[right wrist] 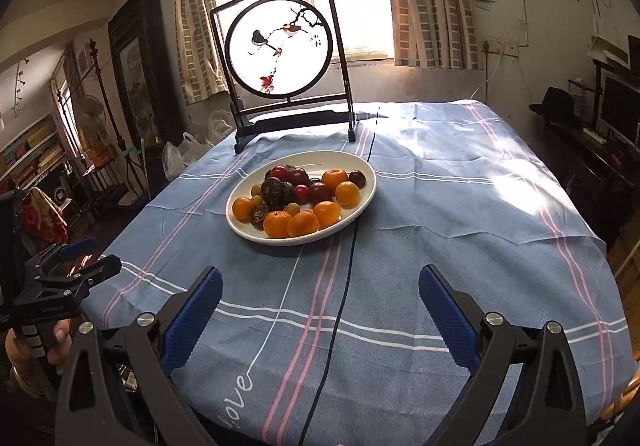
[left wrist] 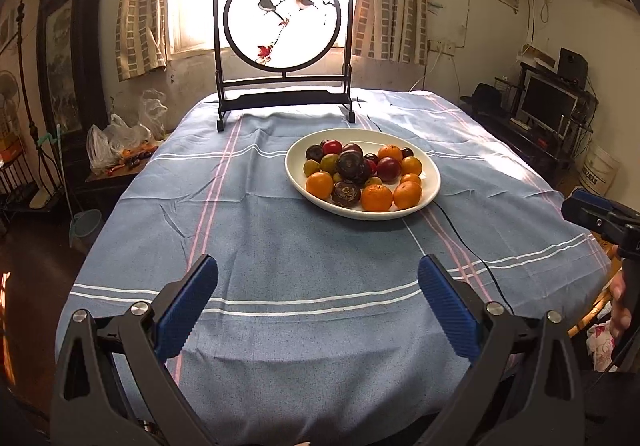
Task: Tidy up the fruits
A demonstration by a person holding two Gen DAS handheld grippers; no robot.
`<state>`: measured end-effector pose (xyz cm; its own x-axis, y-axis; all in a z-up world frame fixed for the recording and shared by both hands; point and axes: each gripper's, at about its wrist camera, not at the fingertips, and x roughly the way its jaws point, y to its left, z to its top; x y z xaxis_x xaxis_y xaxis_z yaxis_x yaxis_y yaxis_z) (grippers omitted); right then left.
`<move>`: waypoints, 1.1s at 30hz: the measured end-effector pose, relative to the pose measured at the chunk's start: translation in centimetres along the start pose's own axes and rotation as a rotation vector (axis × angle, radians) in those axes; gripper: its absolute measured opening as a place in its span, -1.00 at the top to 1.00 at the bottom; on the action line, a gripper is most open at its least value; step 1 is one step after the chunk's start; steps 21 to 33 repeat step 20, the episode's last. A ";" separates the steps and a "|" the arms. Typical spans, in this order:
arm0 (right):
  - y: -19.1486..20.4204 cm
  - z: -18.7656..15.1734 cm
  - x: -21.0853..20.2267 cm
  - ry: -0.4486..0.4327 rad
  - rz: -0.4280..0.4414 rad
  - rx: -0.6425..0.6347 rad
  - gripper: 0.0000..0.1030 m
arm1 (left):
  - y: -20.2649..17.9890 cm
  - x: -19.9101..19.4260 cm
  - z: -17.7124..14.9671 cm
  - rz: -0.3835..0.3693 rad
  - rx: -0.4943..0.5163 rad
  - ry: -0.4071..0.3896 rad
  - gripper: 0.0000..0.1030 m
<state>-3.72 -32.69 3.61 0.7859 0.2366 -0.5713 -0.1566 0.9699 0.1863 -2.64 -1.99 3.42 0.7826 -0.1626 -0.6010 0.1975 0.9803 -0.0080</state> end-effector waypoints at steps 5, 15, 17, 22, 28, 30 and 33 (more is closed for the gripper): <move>-0.4 0.0 -0.3 -0.003 -0.009 0.003 -0.92 | 0.0 -0.4 0.2 -0.005 -0.029 -0.015 -0.90; -1.4 -0.3 0.1 0.008 -0.012 0.021 -0.92 | 0.6 0.1 0.6 0.014 -0.042 -0.020 -0.90; -1.5 -0.3 0.3 0.010 -0.013 0.026 -0.92 | 0.7 0.3 0.5 0.027 -0.045 -0.019 -0.90; -1.7 -0.2 0.3 0.010 -0.014 0.029 -0.92 | 0.7 0.3 0.5 0.063 -0.036 -0.028 -0.90; -1.7 -0.2 0.3 0.010 -0.014 0.029 -0.92 | 0.7 0.3 0.5 0.063 -0.036 -0.028 -0.90; -1.7 -0.2 0.3 0.010 -0.014 0.029 -0.92 | 0.7 0.3 0.5 0.063 -0.036 -0.028 -0.90; -1.7 -0.2 0.3 0.010 -0.014 0.029 -0.92 | 0.7 0.3 0.5 0.063 -0.036 -0.028 -0.90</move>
